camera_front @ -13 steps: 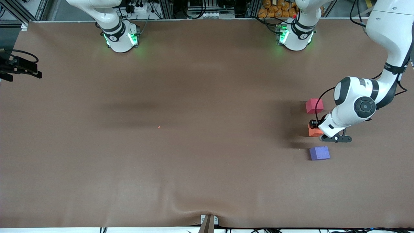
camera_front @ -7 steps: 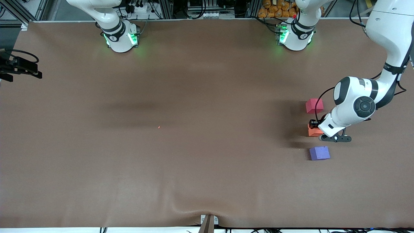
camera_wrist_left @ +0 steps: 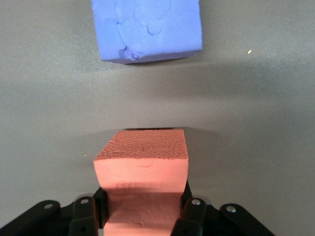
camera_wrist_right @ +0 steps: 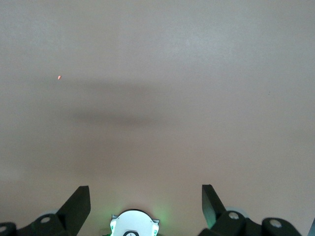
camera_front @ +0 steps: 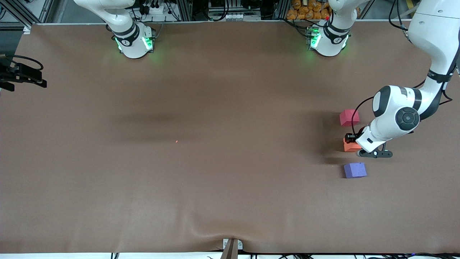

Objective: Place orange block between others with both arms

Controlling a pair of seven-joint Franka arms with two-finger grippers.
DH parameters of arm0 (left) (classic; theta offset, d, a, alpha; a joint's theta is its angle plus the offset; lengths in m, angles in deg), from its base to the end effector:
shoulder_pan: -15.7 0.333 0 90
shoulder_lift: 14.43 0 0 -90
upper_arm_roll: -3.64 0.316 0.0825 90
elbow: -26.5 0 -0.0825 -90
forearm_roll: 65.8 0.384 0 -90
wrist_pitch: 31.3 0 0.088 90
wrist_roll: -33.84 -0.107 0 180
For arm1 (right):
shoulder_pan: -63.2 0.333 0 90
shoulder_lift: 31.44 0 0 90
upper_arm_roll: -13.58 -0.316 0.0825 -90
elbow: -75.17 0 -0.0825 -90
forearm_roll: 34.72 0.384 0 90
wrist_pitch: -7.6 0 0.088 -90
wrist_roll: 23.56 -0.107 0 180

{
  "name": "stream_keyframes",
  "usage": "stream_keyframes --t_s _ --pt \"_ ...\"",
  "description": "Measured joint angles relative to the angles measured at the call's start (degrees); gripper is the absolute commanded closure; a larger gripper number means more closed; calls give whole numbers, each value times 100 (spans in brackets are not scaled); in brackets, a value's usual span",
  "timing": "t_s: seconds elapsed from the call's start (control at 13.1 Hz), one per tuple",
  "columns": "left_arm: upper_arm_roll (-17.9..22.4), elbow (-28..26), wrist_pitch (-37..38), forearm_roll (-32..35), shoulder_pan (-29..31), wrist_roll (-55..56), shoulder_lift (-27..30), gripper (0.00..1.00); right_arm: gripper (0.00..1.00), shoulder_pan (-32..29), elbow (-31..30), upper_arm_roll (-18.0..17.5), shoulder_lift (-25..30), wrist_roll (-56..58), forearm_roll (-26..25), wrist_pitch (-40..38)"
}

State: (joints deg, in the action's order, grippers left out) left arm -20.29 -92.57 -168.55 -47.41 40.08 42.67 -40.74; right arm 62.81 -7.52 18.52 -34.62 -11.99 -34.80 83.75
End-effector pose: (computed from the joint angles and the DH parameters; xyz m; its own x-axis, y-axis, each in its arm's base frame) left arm 0.5772 0.0079 0.2139 0.9952 -0.0531 -0.0823 -0.0555 -0.9981 -0.0274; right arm 0.5433 -0.0494 0.6337 0.9800 0.1090 -0.1664 0.1058 -0.9940 -0.0278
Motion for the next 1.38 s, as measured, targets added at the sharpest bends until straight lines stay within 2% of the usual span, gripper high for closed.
stream_keyframes --t_s 0.08,0.15,0.69,0.92,1.15,1.38 --pt "0 0 -8 0 0 2 -15 16 0 0 3 -1 0 0 0 0" --pt "0 0 -14 0 0 9 -24 0 0 0 4 -3 0 0 0 0" --pt "-14 111 -8 0 0 13 12 0 0 0 69 -7 0 -1 0 -9" --pt "-102 396 398 0 6 13 231 0 0 0 112 -8 1 -83 3 -10" --pt "-456 1107 1553 0 15 22 560 0 0 0 115 -10 1 -339 11 -14" --pt "-796 2341 2755 -1 13 22 776 0 0 0 119 -11 1 -406 18 -18"
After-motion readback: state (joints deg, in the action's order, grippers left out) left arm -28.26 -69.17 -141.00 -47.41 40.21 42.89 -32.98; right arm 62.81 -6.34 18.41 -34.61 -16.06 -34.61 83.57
